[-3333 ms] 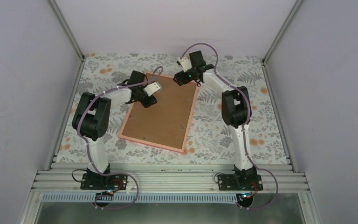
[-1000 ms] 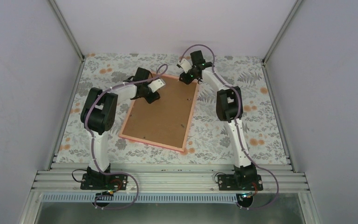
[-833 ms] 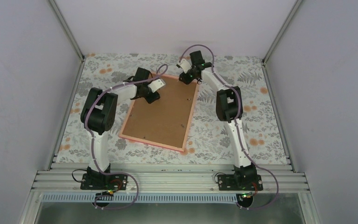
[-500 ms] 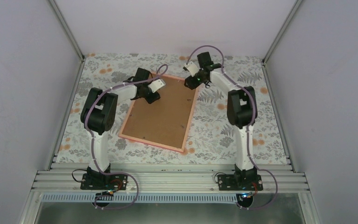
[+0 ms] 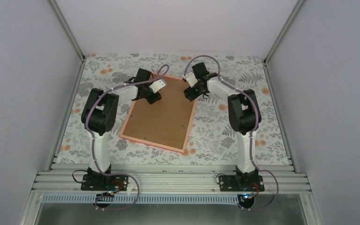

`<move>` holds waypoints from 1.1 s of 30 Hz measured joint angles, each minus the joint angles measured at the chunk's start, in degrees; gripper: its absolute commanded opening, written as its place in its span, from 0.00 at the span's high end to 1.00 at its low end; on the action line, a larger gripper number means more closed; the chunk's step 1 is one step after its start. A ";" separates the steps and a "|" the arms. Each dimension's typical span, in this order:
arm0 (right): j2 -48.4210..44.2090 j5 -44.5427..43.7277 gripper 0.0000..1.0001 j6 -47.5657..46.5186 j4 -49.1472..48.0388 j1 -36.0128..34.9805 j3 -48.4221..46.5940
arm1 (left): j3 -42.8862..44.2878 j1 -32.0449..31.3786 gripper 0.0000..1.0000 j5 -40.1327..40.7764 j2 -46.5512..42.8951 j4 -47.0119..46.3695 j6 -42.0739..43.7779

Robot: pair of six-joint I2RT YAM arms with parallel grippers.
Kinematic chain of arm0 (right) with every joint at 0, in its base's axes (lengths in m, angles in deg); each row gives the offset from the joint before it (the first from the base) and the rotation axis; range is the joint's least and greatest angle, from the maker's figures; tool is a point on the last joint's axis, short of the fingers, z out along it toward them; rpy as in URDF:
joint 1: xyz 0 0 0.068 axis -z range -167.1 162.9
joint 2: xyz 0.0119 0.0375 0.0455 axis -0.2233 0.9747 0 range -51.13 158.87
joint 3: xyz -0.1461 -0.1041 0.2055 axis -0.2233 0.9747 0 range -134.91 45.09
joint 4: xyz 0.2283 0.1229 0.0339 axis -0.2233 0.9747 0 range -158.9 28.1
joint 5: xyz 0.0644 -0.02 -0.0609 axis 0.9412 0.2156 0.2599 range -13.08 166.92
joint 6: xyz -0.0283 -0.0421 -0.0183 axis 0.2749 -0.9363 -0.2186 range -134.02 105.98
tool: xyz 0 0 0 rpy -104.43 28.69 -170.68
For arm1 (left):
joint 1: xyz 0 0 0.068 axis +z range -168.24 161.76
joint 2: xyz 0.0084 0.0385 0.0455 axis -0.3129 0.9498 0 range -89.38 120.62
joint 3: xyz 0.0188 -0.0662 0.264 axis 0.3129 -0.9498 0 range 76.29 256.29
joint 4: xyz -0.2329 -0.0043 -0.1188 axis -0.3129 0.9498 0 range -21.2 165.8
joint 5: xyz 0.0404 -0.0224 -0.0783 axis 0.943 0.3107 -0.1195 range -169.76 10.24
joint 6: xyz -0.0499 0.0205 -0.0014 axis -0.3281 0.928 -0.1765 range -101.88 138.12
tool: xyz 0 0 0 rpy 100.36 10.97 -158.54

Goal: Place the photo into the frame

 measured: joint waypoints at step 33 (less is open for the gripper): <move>-5.11 -7.34 0.15 -2.78 -5.05 1.22 10.82 | 0.02 -0.48 0.66 1.38 0.00 -0.48 -0.13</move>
